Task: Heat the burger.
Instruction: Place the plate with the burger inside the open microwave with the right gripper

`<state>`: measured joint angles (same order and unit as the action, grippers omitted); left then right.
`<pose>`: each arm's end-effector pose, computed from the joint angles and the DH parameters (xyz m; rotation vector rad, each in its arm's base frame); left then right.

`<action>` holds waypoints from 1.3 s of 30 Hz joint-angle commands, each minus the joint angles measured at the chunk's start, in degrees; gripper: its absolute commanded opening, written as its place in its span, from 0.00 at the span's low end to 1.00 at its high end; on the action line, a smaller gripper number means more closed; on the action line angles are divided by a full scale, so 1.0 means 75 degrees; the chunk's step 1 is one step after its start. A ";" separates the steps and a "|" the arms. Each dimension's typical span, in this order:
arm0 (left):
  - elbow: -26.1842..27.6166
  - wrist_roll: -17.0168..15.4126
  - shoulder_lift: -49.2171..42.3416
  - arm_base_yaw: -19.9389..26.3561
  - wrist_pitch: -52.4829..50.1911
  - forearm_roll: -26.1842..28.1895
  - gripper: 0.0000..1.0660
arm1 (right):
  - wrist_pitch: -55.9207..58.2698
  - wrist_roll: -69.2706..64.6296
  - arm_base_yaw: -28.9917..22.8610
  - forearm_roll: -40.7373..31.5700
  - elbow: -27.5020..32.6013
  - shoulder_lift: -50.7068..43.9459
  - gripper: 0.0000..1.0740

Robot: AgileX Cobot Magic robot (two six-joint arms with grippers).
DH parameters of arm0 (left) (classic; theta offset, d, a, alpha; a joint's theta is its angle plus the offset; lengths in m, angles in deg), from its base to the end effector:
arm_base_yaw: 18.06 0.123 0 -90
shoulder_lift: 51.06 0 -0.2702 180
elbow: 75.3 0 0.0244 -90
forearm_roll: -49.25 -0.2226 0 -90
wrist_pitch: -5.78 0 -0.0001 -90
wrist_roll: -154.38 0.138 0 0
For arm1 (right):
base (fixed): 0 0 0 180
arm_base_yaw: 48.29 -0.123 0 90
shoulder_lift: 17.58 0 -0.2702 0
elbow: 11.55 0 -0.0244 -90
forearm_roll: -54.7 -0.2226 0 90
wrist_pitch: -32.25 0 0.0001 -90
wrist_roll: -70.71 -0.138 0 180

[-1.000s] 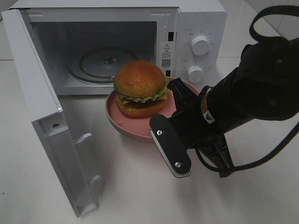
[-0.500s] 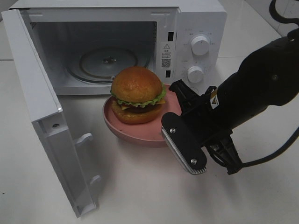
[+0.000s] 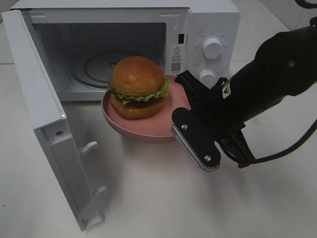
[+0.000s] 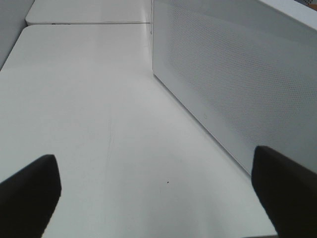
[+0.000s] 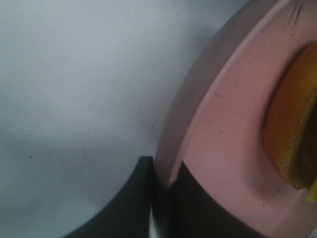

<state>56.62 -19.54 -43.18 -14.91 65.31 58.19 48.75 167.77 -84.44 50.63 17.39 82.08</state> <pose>0.0278 -0.0170 0.2466 0.0571 2.0062 -0.0829 0.2515 0.1872 0.1564 -2.3284 1.0939 -0.3636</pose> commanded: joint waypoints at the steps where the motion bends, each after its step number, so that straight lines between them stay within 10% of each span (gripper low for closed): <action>1: -0.0038 -0.0038 -0.0168 0.0015 -0.0084 0.0038 0.94 | -0.0382 -0.0008 0.0000 0.0344 -0.0122 -0.0099 0.00; 39: -0.0038 -0.0038 -0.0168 0.0015 -0.0084 0.0038 0.94 | 0.0222 -0.1054 -0.0367 0.0741 -0.2880 0.1757 0.00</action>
<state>56.62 -19.54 -43.18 -14.91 65.31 58.19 53.05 160.38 -86.96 56.02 -3.06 95.77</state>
